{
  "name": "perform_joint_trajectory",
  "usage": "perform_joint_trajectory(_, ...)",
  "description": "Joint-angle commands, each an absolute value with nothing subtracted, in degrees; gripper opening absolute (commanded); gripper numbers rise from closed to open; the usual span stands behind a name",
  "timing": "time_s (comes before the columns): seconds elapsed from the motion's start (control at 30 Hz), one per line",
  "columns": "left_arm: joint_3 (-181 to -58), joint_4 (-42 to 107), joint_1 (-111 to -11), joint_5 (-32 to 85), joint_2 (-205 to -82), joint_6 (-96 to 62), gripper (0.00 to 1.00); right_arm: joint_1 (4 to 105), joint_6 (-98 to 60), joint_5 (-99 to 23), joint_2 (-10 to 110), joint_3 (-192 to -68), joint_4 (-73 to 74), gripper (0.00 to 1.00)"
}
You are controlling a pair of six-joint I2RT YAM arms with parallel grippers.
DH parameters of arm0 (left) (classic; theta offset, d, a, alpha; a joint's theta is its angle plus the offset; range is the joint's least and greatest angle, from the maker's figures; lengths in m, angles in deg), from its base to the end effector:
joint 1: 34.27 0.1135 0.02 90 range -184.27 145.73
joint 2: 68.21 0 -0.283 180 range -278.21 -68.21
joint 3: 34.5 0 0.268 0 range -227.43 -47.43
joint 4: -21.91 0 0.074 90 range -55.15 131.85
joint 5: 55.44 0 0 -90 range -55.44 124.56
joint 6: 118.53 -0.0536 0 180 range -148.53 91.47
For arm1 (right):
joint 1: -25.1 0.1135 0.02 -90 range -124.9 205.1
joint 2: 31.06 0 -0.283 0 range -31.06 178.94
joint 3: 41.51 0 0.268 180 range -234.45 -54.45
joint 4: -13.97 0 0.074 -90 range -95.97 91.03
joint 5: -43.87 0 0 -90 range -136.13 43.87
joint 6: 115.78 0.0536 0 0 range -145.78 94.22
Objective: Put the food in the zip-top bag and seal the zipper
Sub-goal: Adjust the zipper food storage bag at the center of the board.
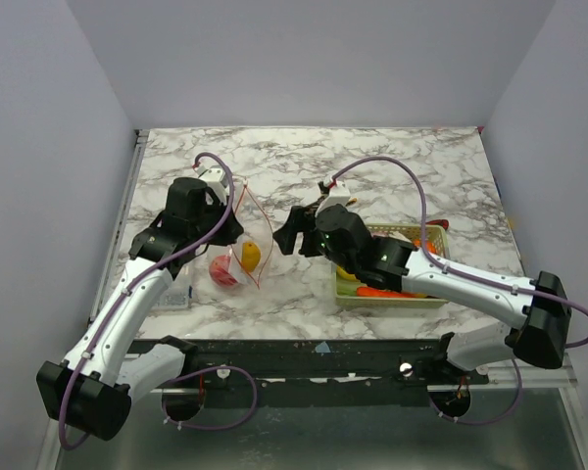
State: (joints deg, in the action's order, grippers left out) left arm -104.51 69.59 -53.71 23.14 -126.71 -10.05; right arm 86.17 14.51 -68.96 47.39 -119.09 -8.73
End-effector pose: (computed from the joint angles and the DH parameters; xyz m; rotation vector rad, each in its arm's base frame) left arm 0.2199 -0.0889 0.3336 0.1329 2.2465 -0.5832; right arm 0.1848 0.2914 0.3374 -0.1012 2.0261 0.7614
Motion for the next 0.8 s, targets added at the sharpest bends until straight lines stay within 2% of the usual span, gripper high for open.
perform_joint_trajectory(0.0, -104.1, 68.0, -53.3, 20.9, -126.4, -9.6, 0.0, 86.4, 16.0, -65.4, 49.4, -117.3, -6.1, 0.77)
perform_joint_trajectory(0.17, -105.0, 68.3, -53.3, 17.5, -127.3, -7.6, 0.0, 88.3, 15.2, -63.3, 52.5, -119.9, -3.8, 0.75)
perform_joint_trajectory(0.37, -104.8, 68.3, -53.3, 19.0, -127.2, -8.1, 0.0, 89.7, 15.4, -65.7, 48.7, -116.9, -2.9, 0.81)
perform_joint_trajectory(0.53, -106.3, 69.7, -53.3, 17.6, -127.1, -6.9, 0.0, 89.7, 16.7, -66.3, 51.3, -114.8, 0.5, 0.75)
perform_joint_trajectory(0.6, -108.4, 72.8, -53.3, 18.9, -126.8, -4.5, 0.0, 89.7, 17.0, -66.1, 53.6, -115.3, 0.6, 0.6)
perform_joint_trajectory(0.7, -110.5, 77.6, -53.2, 19.2, -124.7, 1.0, 0.0, 90.7, 16.1, -67.2, 56.4, -123.3, -6.8, 0.25)
perform_joint_trajectory(0.77, -110.7, 79.8, -53.1, 16.5, -122.7, 4.5, 0.0, 90.9, 16.1, -66.8, 58.3, -131.2, -15.3, 0.14)
